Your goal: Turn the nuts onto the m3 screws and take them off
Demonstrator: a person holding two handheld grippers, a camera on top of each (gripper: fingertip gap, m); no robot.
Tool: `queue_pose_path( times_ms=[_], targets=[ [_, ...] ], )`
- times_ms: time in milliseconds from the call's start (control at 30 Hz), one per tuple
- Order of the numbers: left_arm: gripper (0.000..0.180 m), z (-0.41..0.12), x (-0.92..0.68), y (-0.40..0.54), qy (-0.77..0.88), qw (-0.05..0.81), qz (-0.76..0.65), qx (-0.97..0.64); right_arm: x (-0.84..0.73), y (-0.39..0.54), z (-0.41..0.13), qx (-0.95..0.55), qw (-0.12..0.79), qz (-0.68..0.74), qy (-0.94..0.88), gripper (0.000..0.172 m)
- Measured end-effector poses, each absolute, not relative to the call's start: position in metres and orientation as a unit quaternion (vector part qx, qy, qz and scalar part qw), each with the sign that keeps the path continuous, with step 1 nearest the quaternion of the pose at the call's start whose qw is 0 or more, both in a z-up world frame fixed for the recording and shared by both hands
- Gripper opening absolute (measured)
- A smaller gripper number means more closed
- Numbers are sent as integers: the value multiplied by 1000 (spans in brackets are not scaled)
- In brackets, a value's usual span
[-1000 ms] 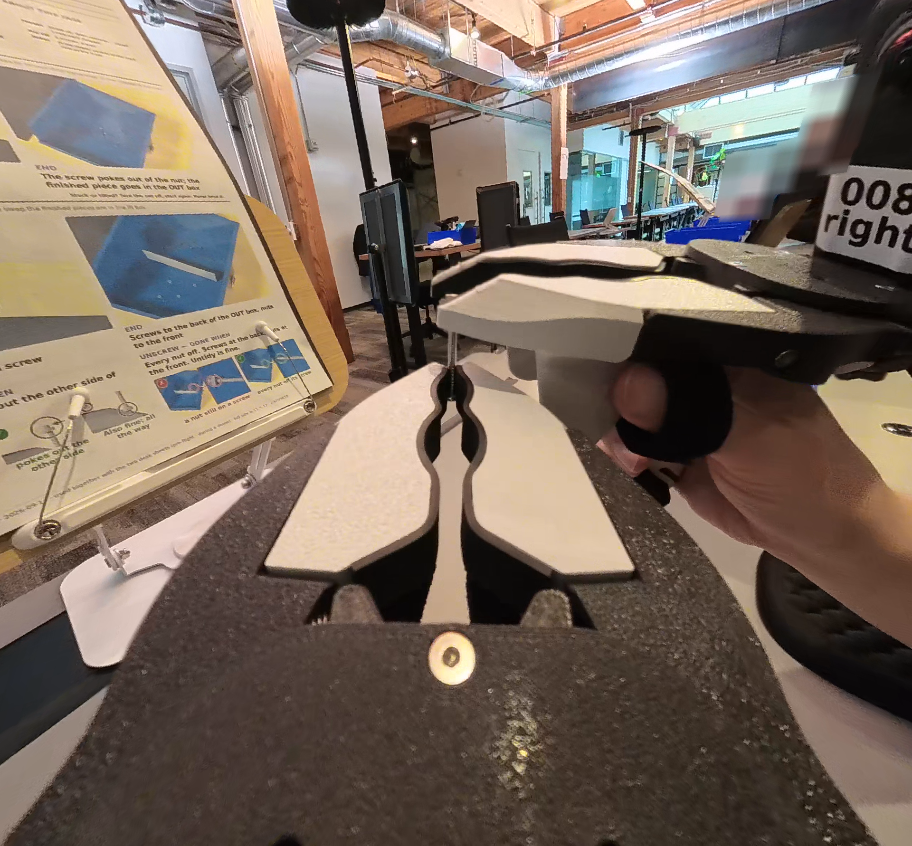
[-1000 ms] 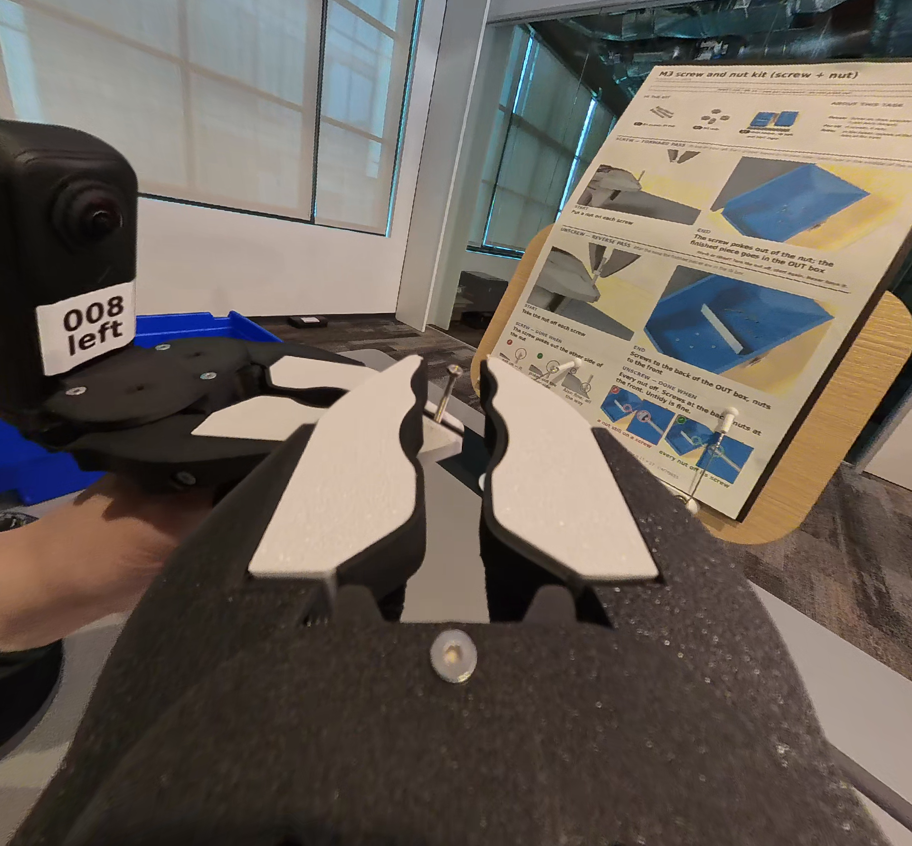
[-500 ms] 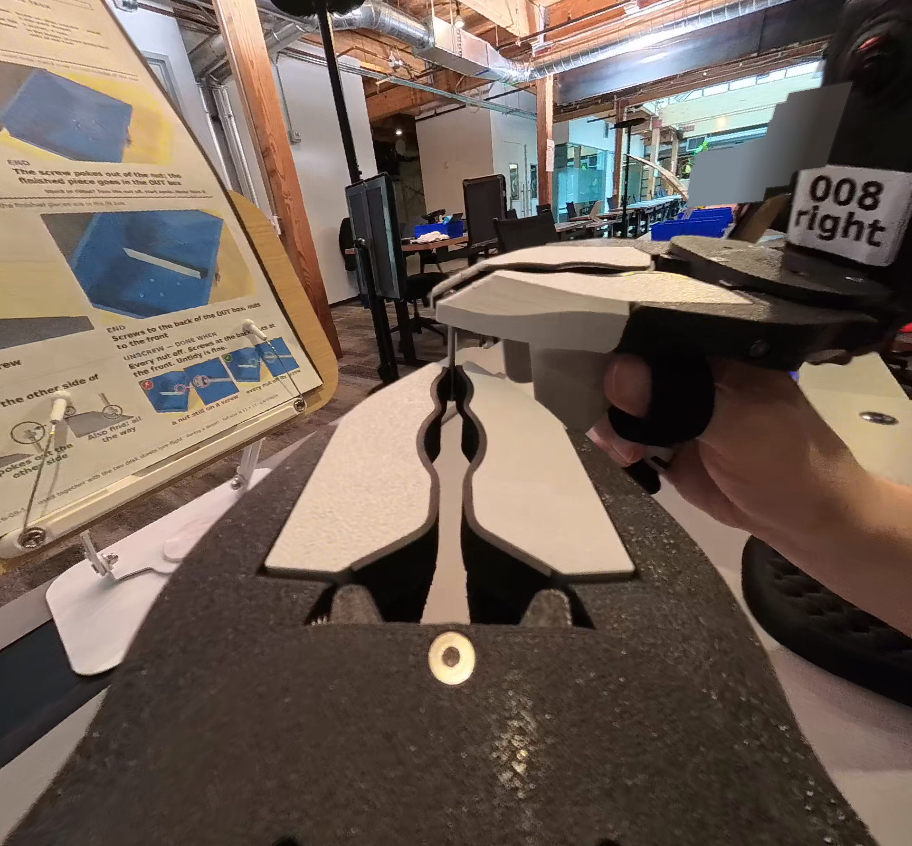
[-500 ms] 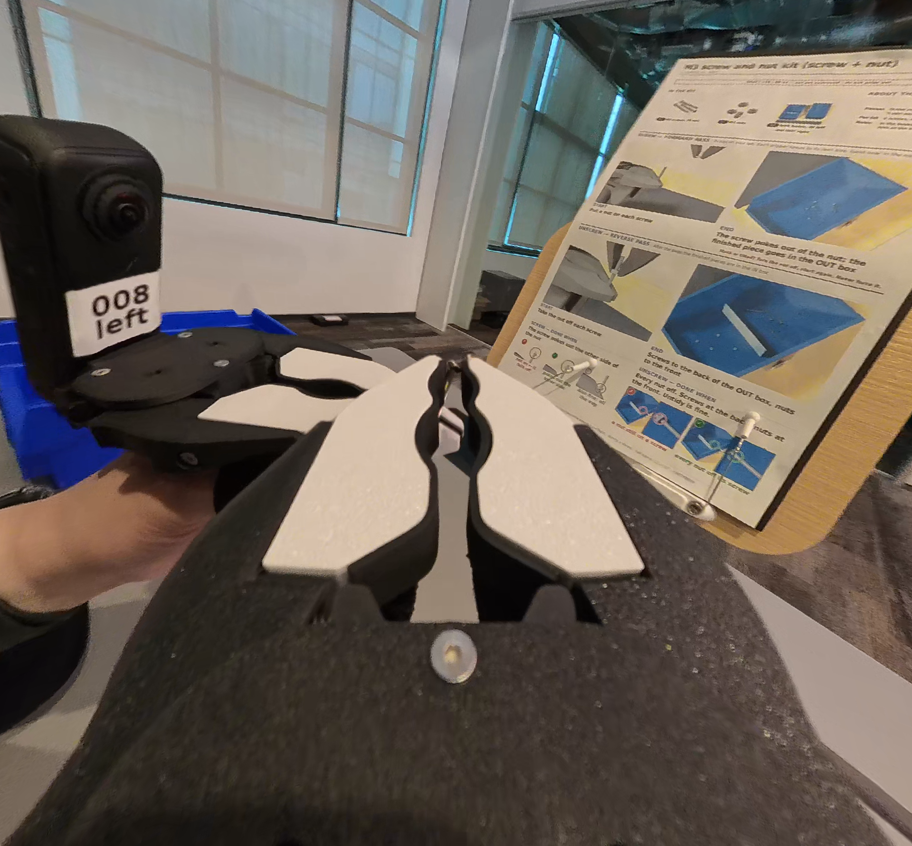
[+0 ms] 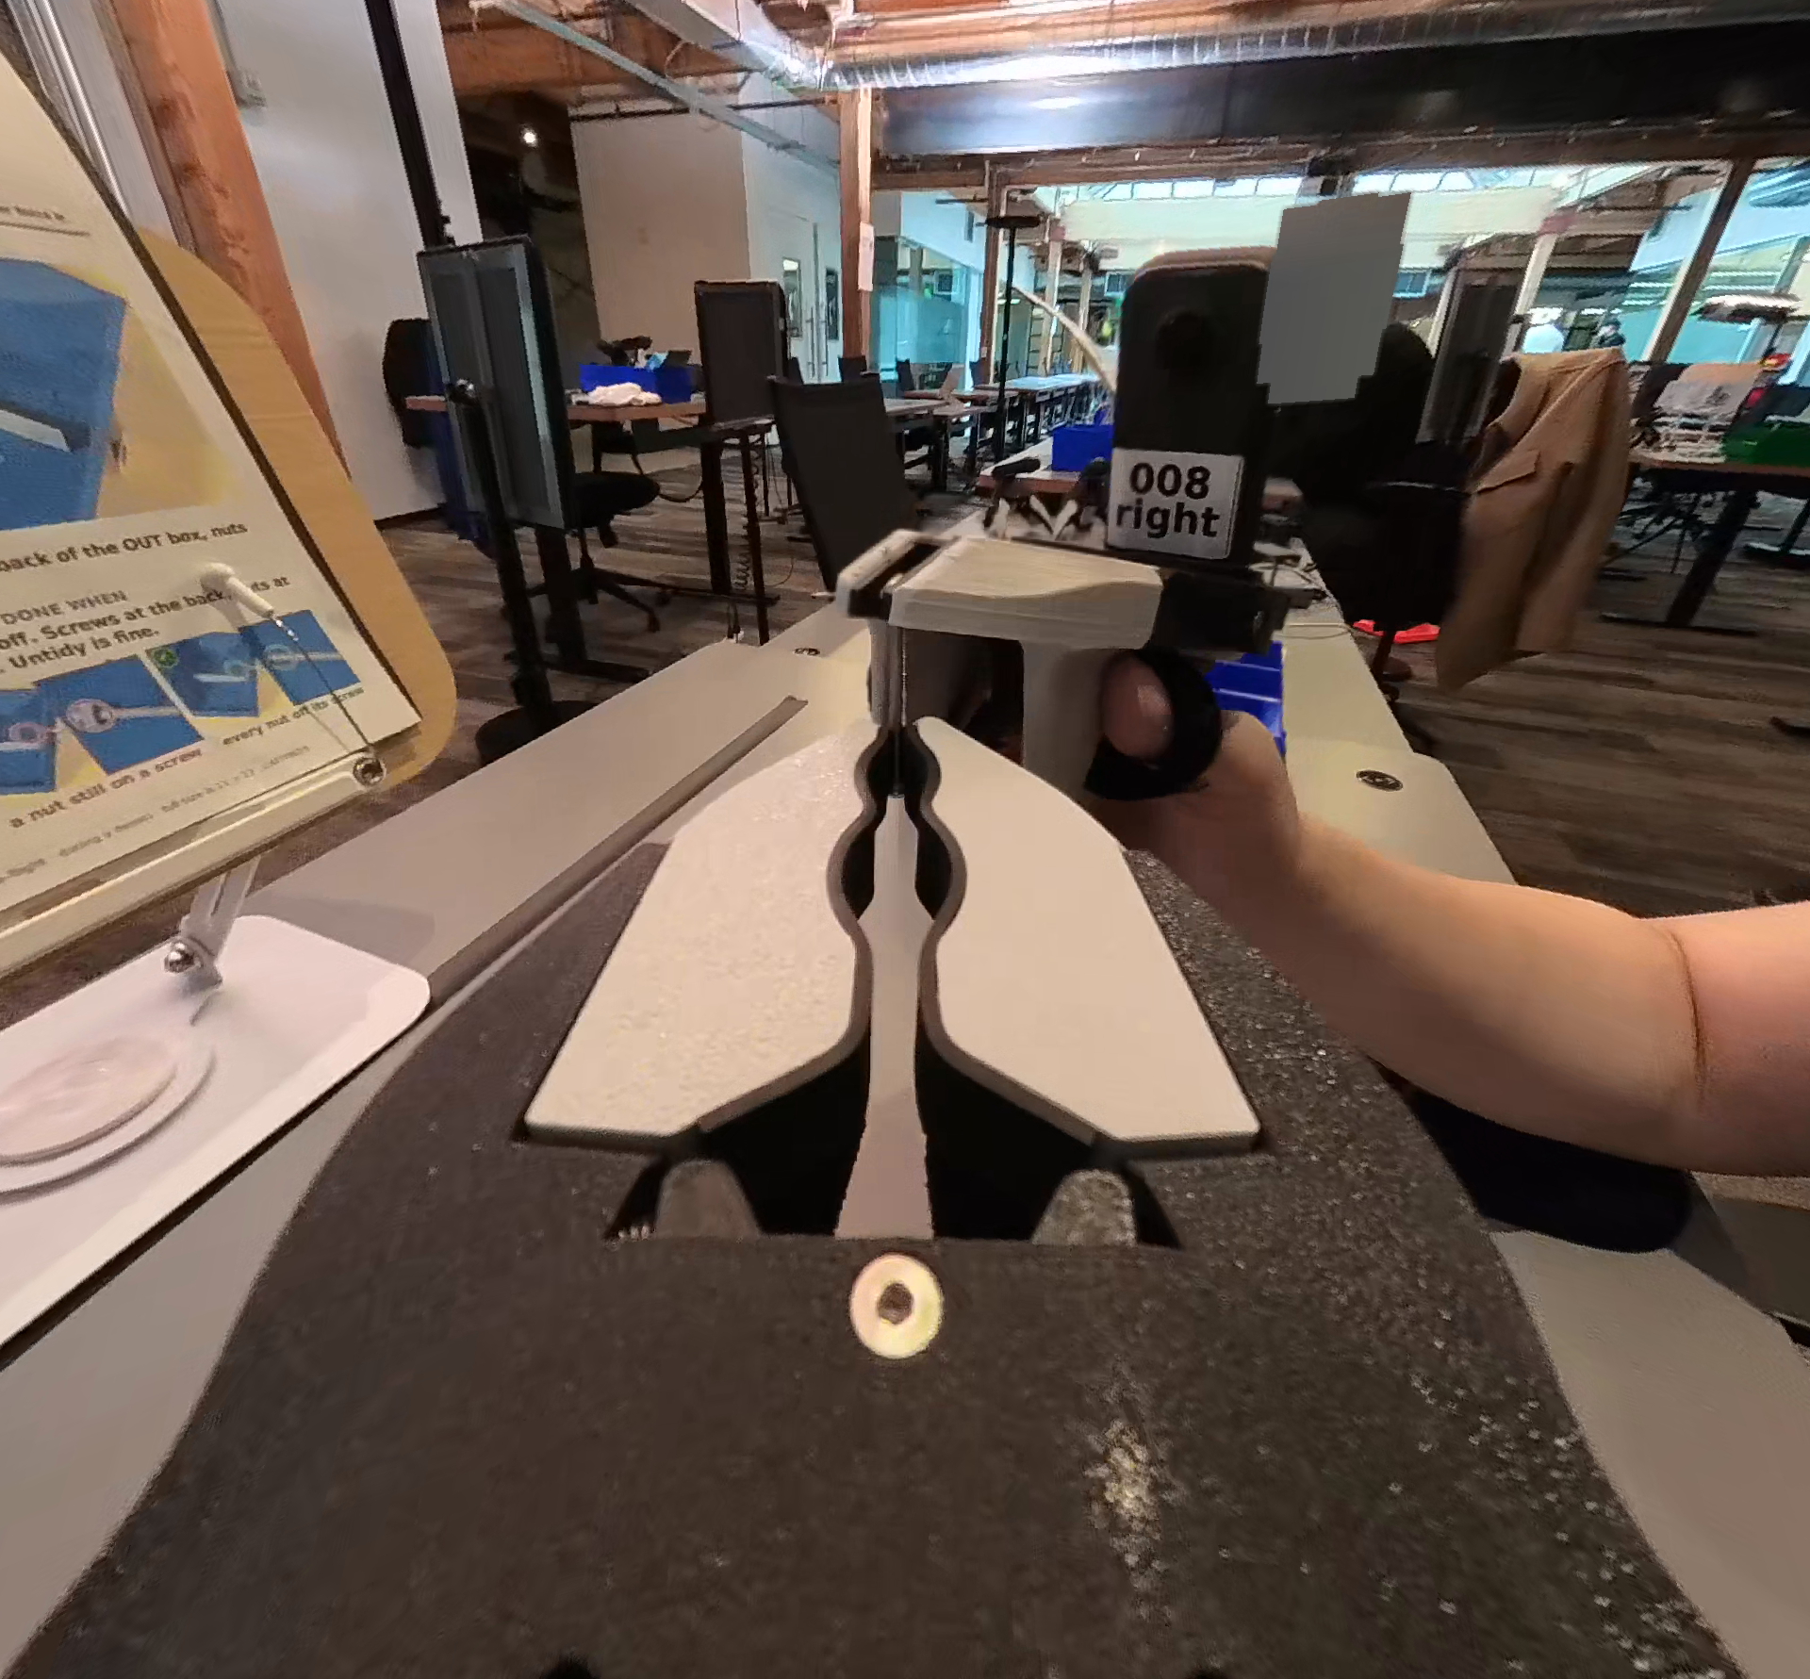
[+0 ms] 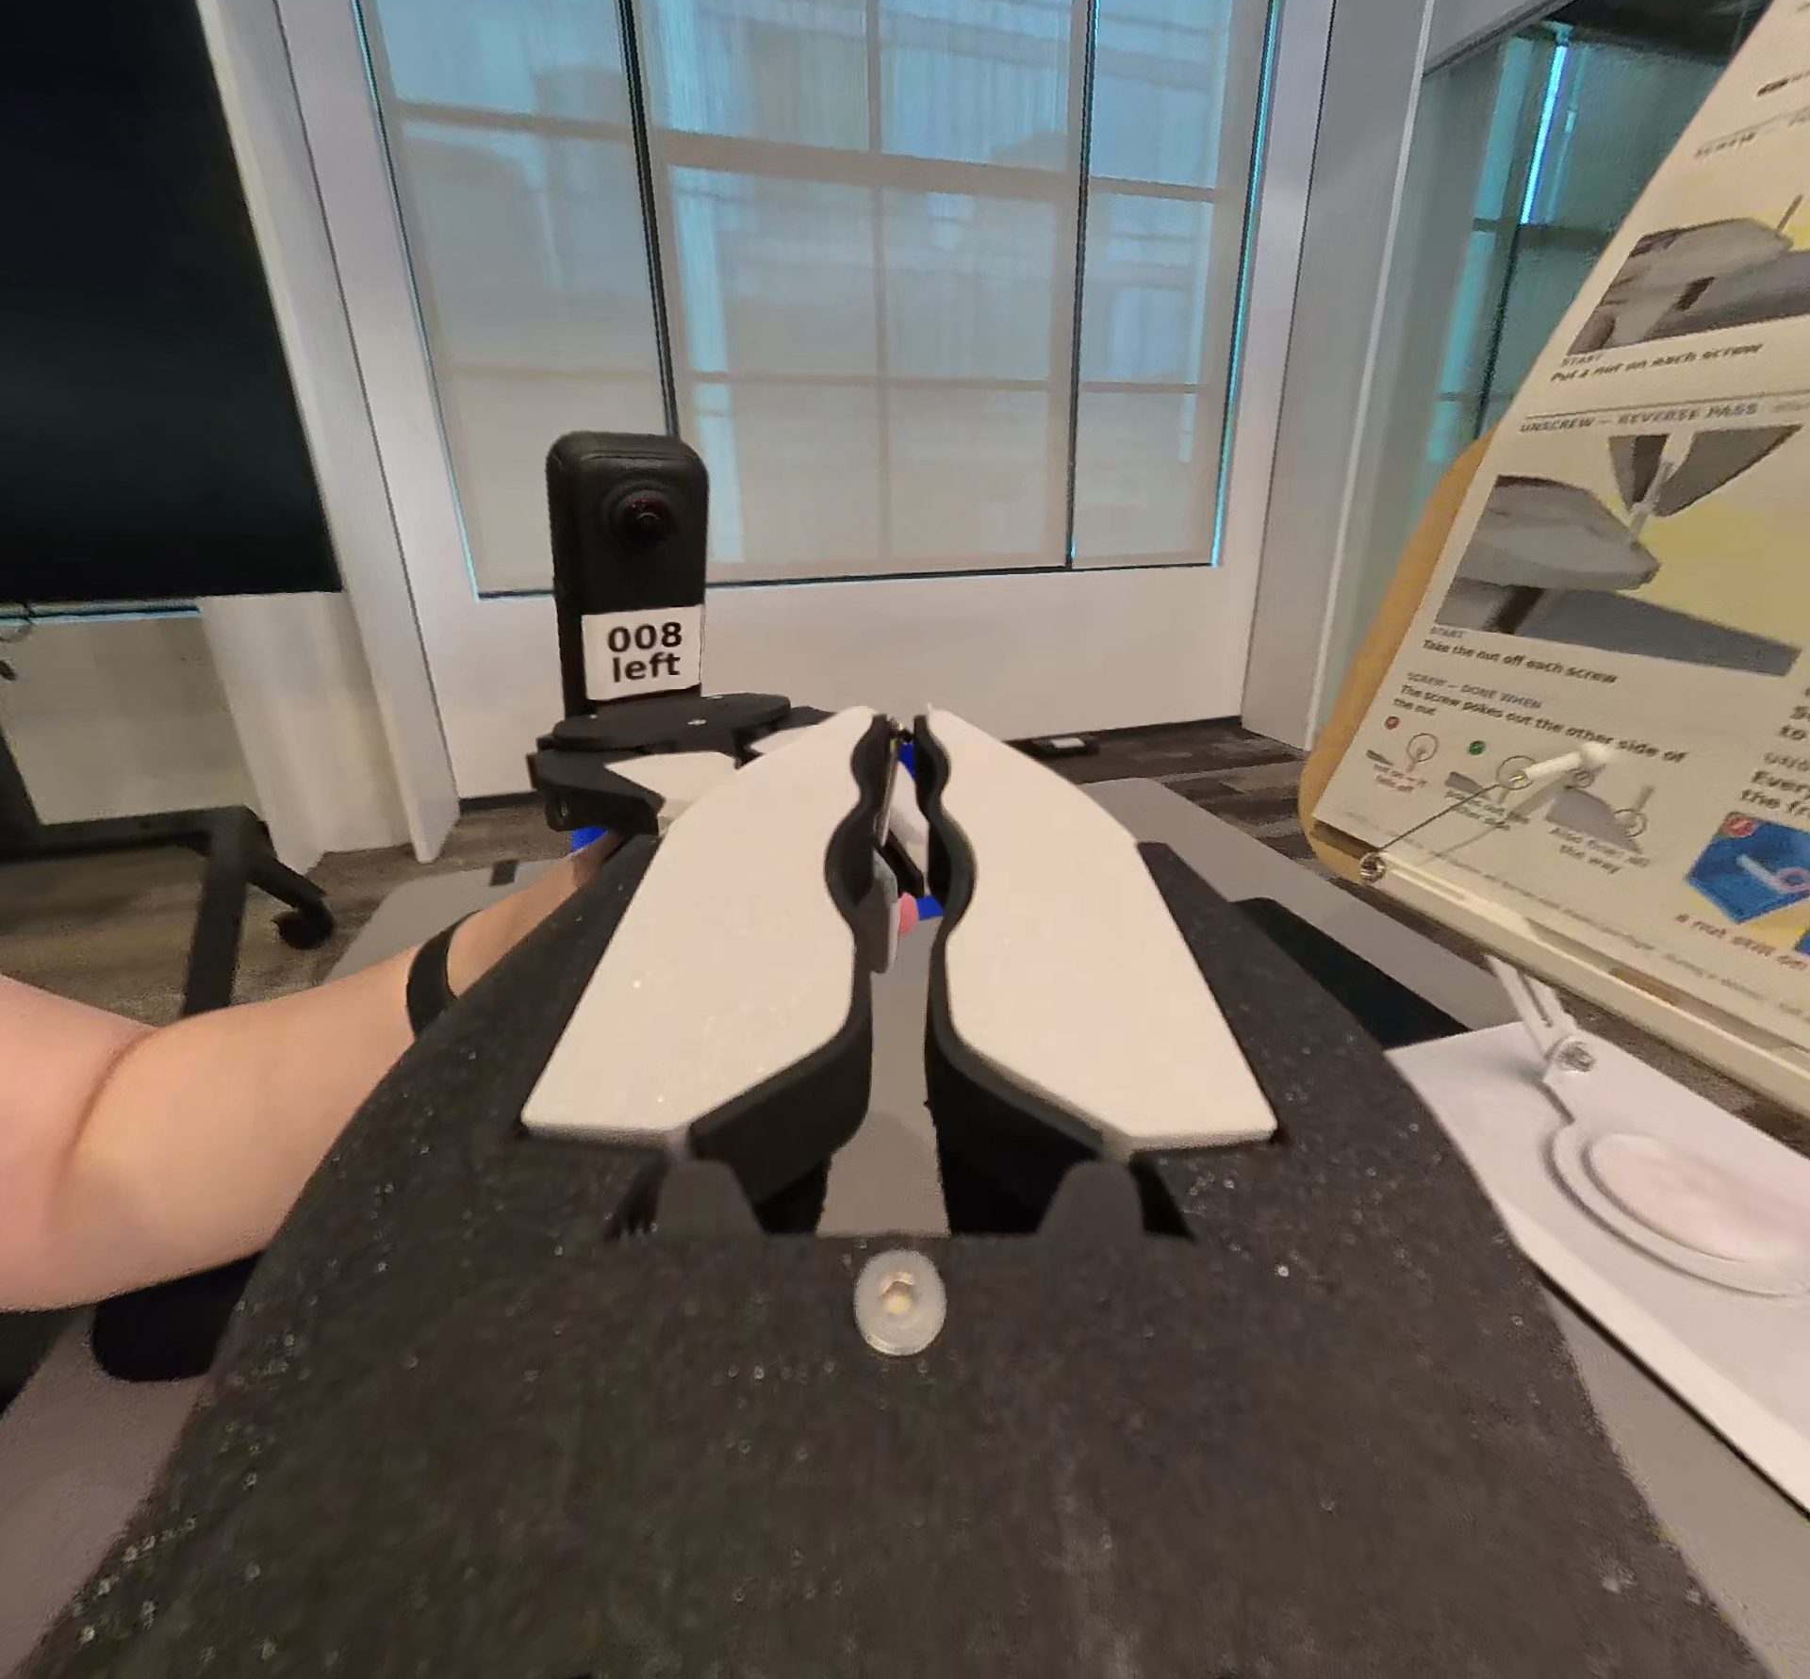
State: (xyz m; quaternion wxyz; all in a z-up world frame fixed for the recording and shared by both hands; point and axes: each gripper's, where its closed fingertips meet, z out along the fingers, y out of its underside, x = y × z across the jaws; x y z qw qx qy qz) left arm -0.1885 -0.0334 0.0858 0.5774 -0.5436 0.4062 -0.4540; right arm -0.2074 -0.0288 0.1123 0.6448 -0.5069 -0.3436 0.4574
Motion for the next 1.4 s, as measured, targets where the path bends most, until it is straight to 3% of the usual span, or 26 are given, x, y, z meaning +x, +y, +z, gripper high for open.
queue_pose_path(
  times_ms=[133,400,833,1400],
  targets=[
    [2,83,-187,-36,416,563,-458,-548,-205,-33,111,-472,653,469,-362,5],
    [2,81,-182,-59,455,501,-523,-518,-201,-53,110,-392,724,339,-454,6],
    [2,74,-191,-73,504,475,-531,-488,-210,-66,103,-353,745,206,-527,6],
    [2,73,-200,-78,524,478,-532,-463,-219,-72,102,-345,741,201,-540,6]
  ],
)
